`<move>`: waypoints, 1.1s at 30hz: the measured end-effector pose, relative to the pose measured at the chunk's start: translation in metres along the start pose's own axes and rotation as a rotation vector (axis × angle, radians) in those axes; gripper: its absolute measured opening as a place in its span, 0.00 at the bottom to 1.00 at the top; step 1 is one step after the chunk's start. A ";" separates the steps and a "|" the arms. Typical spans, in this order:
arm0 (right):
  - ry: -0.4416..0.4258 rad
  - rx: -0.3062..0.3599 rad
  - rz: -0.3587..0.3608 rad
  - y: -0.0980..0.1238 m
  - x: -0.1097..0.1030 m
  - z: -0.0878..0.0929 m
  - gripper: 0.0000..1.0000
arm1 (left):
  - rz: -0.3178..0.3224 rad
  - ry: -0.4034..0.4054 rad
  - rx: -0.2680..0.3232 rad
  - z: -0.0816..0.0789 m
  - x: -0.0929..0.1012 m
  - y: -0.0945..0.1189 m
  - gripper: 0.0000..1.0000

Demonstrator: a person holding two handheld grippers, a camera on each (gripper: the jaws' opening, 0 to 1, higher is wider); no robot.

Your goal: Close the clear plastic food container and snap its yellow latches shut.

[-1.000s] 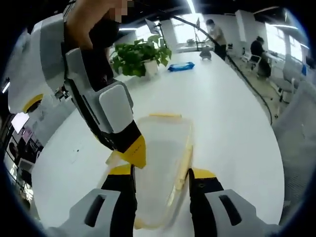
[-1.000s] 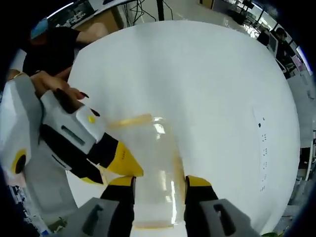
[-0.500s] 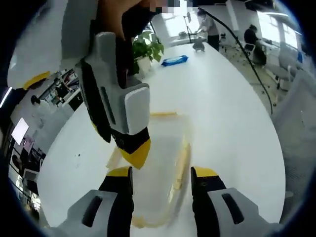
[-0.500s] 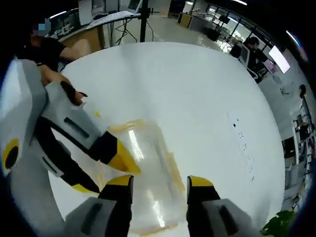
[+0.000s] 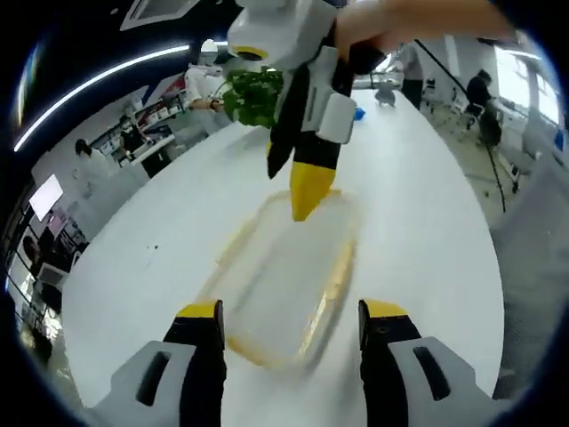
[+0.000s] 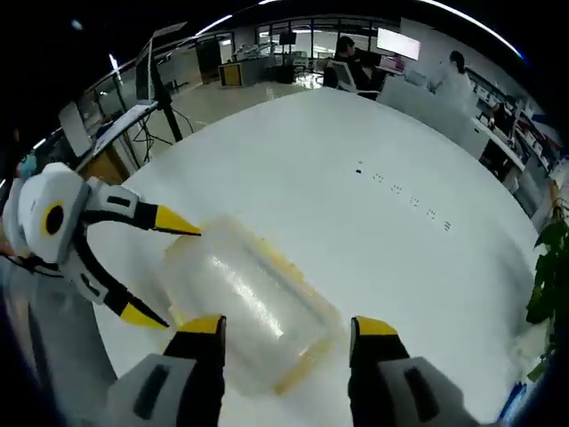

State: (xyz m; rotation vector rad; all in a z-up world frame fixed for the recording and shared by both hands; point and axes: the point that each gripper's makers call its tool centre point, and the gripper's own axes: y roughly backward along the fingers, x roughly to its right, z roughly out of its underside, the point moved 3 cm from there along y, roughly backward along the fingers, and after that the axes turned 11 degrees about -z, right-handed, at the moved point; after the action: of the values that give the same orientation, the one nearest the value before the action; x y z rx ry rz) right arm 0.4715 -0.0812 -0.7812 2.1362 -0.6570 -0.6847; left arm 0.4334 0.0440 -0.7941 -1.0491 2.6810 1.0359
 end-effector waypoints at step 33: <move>-0.134 0.139 -0.054 -0.045 -0.011 -0.028 0.51 | -0.047 0.026 -0.003 0.018 -0.054 -0.007 0.56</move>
State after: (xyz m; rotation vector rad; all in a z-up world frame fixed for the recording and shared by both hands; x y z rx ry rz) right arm 0.4917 -0.0343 -0.7984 2.2571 -0.7398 -0.8389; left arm 0.4760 0.0824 -0.7960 -1.1287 2.6617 1.0247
